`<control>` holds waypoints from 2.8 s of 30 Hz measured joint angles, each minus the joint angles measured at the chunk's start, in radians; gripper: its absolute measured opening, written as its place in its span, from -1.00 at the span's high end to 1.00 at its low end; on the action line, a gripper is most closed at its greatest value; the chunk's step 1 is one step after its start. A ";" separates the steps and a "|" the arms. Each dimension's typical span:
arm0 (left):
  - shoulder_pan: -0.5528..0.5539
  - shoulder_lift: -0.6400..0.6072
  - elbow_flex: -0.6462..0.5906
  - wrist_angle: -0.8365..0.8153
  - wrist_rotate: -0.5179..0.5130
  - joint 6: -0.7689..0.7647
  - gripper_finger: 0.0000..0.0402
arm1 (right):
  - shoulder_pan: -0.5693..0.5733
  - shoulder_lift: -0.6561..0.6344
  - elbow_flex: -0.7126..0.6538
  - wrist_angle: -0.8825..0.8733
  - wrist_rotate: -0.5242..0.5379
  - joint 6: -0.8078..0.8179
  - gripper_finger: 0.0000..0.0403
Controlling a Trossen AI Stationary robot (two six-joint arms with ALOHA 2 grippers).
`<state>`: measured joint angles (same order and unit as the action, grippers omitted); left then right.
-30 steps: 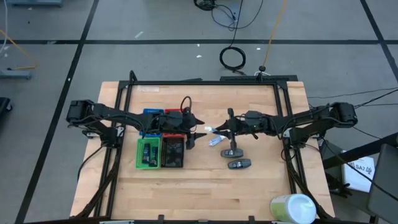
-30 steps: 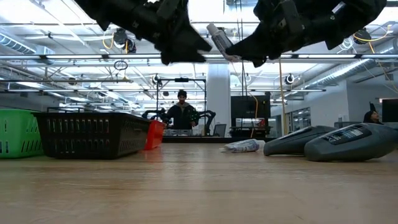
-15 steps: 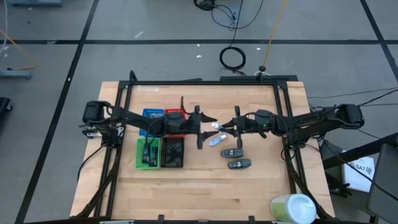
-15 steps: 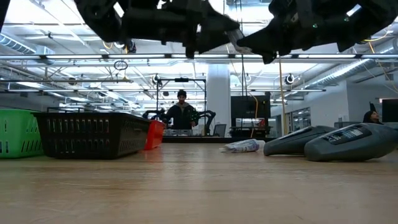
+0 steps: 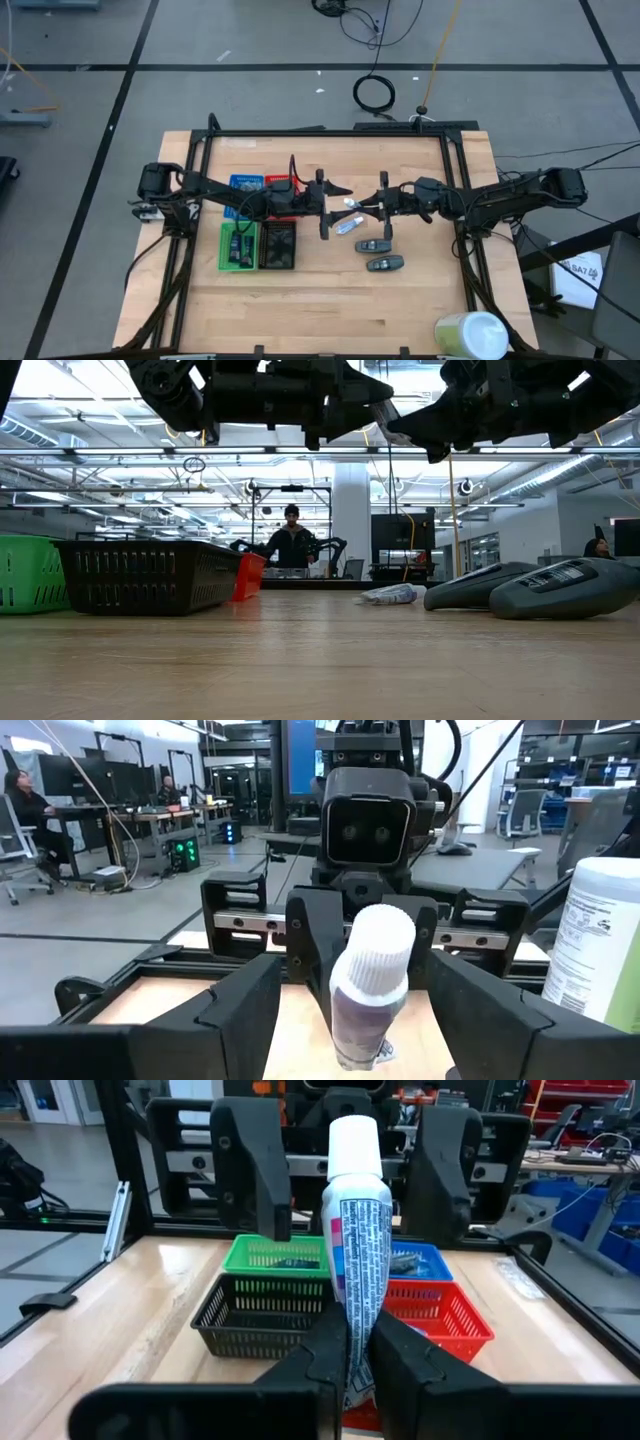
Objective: Pick & Place Travel size toiletries
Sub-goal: Put the bottom white toothpaste into the red bin
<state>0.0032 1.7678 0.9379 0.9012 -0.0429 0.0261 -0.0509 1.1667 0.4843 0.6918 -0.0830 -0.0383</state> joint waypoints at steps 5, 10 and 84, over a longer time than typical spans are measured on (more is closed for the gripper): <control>0.000 0.000 0.000 -0.017 0.000 -0.001 -0.21 | 0.000 0.000 0.000 0.005 0.000 -0.001 0.88; 0.000 0.000 0.000 -0.018 0.000 -0.003 -0.21 | 0.000 0.000 0.000 0.007 0.000 -0.001 0.88; -0.063 -0.408 -0.022 -1.478 -0.577 -0.685 0.95 | -0.006 -0.927 -0.307 -0.570 0.081 0.130 0.00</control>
<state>-0.0598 1.3602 0.9159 -0.5767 -0.6199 -0.6588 -0.0574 0.2396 0.1774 0.1217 -0.0021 0.0918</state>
